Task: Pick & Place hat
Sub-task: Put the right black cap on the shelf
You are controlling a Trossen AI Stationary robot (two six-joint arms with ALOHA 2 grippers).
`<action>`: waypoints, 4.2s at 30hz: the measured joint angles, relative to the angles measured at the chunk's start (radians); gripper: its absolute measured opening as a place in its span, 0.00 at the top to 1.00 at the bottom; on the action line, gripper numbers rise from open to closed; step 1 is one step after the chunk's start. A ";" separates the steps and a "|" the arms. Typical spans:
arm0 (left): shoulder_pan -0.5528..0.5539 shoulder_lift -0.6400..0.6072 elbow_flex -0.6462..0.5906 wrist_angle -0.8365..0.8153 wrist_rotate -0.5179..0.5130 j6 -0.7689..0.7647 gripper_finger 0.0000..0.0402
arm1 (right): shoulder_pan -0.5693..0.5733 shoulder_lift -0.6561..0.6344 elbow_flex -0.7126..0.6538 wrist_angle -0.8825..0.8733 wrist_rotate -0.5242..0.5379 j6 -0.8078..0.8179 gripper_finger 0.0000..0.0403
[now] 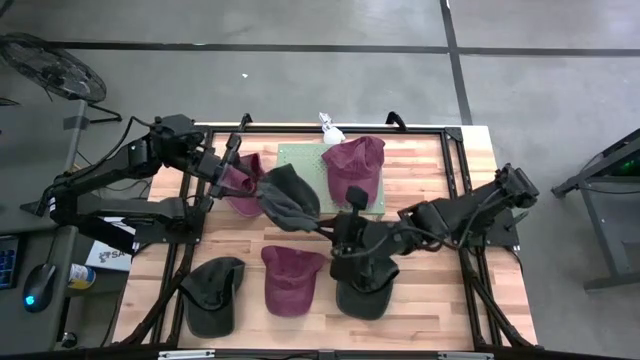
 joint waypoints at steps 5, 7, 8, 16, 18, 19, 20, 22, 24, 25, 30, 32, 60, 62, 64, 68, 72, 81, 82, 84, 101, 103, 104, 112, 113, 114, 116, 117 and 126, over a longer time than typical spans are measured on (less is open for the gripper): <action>0.000 -0.008 0.000 -0.018 0.007 0.002 0.54 | -0.035 0.000 0.000 0.019 -0.061 -0.007 0.96; 0.000 -0.004 0.000 -0.017 0.006 0.003 0.54 | -0.052 0.000 0.000 0.024 -0.087 -0.008 0.96; 0.000 0.001 0.000 -0.014 0.007 0.005 0.54 | -0.059 0.000 0.000 0.024 -0.096 -0.008 0.96; 0.000 0.021 0.000 -0.016 -0.011 0.002 0.56 | -0.088 0.000 0.000 0.024 -0.126 -0.019 0.96; 0.000 0.020 0.000 -0.016 -0.037 0.002 0.60 | -0.093 0.000 0.000 0.024 -0.125 -0.026 0.96; 0.000 0.020 0.000 -0.016 -0.050 0.002 0.62 | -0.096 0.000 0.000 0.024 -0.125 -0.028 0.96; 0.000 0.021 0.000 -0.016 -0.055 0.002 0.66 | -0.100 0.000 0.000 0.024 -0.125 -0.032 0.96; 0.001 0.021 0.000 -0.016 -0.060 0.002 0.74 | -0.109 0.000 0.000 0.023 -0.125 -0.040 0.96; 0.001 0.021 0.000 -0.016 -0.060 0.004 0.85 | -0.118 0.000 0.000 0.017 -0.127 -0.048 0.96; 0.001 0.021 0.000 -0.017 -0.059 0.005 0.91 | -0.124 0.000 0.000 0.014 -0.131 -0.051 0.96; 0.001 0.025 0.000 -0.024 -0.060 0.009 0.96 | -0.148 0.000 0.000 0.001 -0.137 -0.051 0.96; 0.001 0.028 0.000 -0.025 -0.069 0.001 0.98 | -0.154 0.000 0.000 0.001 -0.136 -0.051 0.93; 0.003 0.151 0.001 0.096 -0.425 -0.470 0.99 | -0.151 -0.041 0.000 -0.265 0.249 0.004 0.62; 0.003 0.173 0.001 0.094 -0.440 -0.469 1.00 | -0.150 -0.051 0.000 -0.285 0.260 0.019 0.63; 0.003 0.190 0.000 0.088 -0.461 -0.461 1.00 | -0.148 -0.062 0.001 -0.314 0.257 0.037 0.63; 0.003 0.218 0.000 0.091 -0.520 -0.451 1.00 | -0.145 -0.084 0.001 -0.375 0.273 0.073 0.63; 0.003 0.237 0.000 0.101 -0.605 -0.451 1.00 | -0.144 -0.094 0.001 -0.429 0.276 0.111 0.63; 0.003 0.255 0.000 0.091 -0.656 -0.467 1.00 | -0.144 -0.095 0.001 -0.471 0.272 0.151 0.64; 0.003 0.260 0.001 0.087 -0.656 -0.468 1.00 | -0.144 -0.095 0.001 -0.471 0.273 0.151 0.64; 0.003 0.272 0.000 0.064 -0.659 -0.469 1.00 | -0.144 -0.095 0.001 -0.471 0.273 0.151 0.64; 0.003 0.302 0.000 0.214 -0.699 -0.521 1.00 | -0.144 -0.095 0.001 -0.474 0.266 0.155 0.65; 0.003 0.306 0.000 0.214 -0.721 -0.523 1.00 | -0.144 -0.095 0.001 -0.475 0.254 0.155 0.65; 0.003 0.310 0.000 0.218 -0.730 -0.524 1.00 | -0.144 -0.095 0.001 -0.475 0.249 0.155 0.65; 0.003 0.333 0.000 0.213 -0.725 -0.526 1.00 | -0.144 -0.057 0.001 -0.508 0.220 0.152 0.65; 0.003 0.337 0.001 0.215 -0.725 -0.526 1.00 | -0.144 -0.048 0.001 -0.518 0.222 0.151 0.65; 0.003 0.339 0.000 0.209 -0.726 -0.526 1.00 | -0.146 -0.038 0.001 -0.523 0.231 0.151 0.65; 0.003 0.344 0.000 0.212 -0.732 -0.526 1.00 | -0.146 -0.026 0.001 -0.534 0.258 0.152 0.65; 0.003 0.350 0.001 0.220 -0.735 -0.525 1.00 | -0.146 -0.021 0.001 -0.536 0.271 0.154 0.65; 0.003 0.392 0.001 0.275 -0.787 -0.602 1.00 | -0.146 -0.005 0.001 -0.526 0.301 0.170 0.65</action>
